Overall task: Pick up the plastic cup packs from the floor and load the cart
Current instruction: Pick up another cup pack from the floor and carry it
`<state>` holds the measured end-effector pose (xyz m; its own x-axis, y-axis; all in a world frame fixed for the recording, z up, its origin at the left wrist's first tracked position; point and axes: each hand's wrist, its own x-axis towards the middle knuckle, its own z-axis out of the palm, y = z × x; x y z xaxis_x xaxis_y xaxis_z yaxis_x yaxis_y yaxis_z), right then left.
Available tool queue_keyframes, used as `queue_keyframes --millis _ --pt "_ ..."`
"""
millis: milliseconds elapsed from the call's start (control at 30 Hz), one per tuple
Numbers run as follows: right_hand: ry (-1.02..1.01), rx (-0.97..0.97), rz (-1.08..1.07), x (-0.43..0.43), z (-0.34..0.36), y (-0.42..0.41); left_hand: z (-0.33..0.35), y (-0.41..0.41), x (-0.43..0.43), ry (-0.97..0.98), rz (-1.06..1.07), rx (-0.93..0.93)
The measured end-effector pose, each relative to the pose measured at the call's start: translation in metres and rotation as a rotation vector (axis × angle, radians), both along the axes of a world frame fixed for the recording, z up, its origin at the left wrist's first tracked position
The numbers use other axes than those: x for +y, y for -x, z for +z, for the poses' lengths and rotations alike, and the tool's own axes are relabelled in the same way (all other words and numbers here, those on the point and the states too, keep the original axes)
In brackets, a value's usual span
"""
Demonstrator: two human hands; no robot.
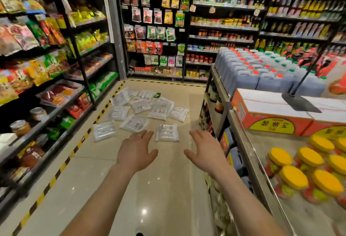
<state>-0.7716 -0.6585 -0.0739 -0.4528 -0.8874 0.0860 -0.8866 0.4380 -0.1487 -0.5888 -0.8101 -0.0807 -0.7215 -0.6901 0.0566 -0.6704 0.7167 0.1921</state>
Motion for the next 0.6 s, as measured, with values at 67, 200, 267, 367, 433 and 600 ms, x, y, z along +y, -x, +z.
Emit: queue_keyframes --millis 67,200,267,367,433,600 --pt "-0.010 -0.003 -0.009 -0.049 0.001 0.021 0.003 0.027 -0.051 -0.014 -0.021 0.021" --pt "0.000 -0.027 -0.056 -0.134 0.007 0.057 0.016 0.073 -0.137 0.008 -0.080 0.033" --pt "0.004 -0.040 -0.077 -0.180 0.007 0.077 0.019 0.096 -0.183 0.005 -0.100 0.023" --pt "0.028 -0.059 -0.102 -0.233 0.007 0.103 0.021 0.125 -0.239 -0.003 -0.126 0.012" --pt "0.039 -0.063 -0.118 -0.264 0.002 0.122 0.017 0.145 -0.271 -0.012 -0.135 0.001" --pt "0.042 -0.088 -0.150 -0.344 -0.021 0.176 0.002 0.209 -0.347 -0.018 -0.166 -0.044"
